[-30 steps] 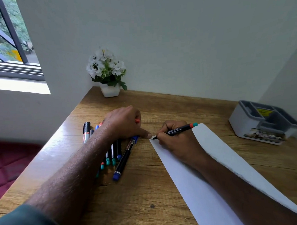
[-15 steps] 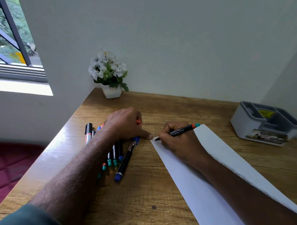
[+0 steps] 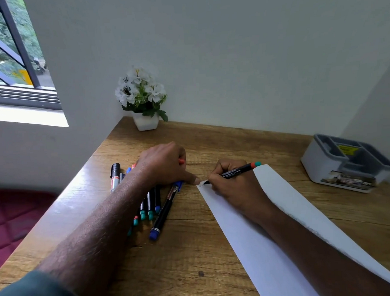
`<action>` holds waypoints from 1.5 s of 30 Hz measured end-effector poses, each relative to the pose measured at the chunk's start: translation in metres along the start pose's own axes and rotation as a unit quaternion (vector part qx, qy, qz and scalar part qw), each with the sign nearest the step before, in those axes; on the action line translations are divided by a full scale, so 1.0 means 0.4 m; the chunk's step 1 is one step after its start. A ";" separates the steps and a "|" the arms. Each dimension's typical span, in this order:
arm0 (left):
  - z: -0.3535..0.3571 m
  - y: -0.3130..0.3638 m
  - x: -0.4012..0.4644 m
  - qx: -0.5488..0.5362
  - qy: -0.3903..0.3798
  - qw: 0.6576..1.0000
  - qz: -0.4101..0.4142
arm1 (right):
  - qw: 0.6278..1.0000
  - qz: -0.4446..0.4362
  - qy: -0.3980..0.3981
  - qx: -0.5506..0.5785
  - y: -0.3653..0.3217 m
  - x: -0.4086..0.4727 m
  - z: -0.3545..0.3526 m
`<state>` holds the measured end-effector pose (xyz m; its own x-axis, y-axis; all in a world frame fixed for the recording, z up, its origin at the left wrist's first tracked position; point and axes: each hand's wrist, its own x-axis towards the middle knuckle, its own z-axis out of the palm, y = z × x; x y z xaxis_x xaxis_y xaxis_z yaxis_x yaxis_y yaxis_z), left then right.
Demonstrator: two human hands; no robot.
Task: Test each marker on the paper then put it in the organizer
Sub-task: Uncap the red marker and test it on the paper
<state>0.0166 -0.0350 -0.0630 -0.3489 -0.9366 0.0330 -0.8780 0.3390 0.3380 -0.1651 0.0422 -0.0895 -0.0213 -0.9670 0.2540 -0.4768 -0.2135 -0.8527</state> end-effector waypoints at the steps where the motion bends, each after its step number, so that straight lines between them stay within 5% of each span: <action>1: 0.001 0.001 0.000 0.000 0.000 1.000 0.001 | 1.000 0.001 0.002 0.001 0.001 0.000 0.000; 25: -0.008 0.010 -0.013 0.013 -0.005 1.000 -0.007 | 0.999 0.029 0.025 -0.008 -0.023 -0.002 -0.006; 29: -0.014 0.013 -0.017 0.011 0.021 1.000 0.010 | 0.984 0.108 0.075 0.124 -0.014 0.003 -0.018; 38: -0.022 0.004 -0.015 -0.239 0.027 0.967 0.083 | 0.980 0.022 0.088 0.177 -0.015 0.003 -0.051; 45: -0.020 0.016 -0.030 -0.404 0.031 0.908 0.111 | 0.961 0.010 0.045 0.272 0.002 -0.007 -0.064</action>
<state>0.0178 -0.0222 -0.0536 -0.4470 -0.8648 0.2286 -0.2531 0.3674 0.8950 -0.1880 0.0483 -0.0790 -0.1123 -0.9610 0.2529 0.0540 -0.2600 -0.9641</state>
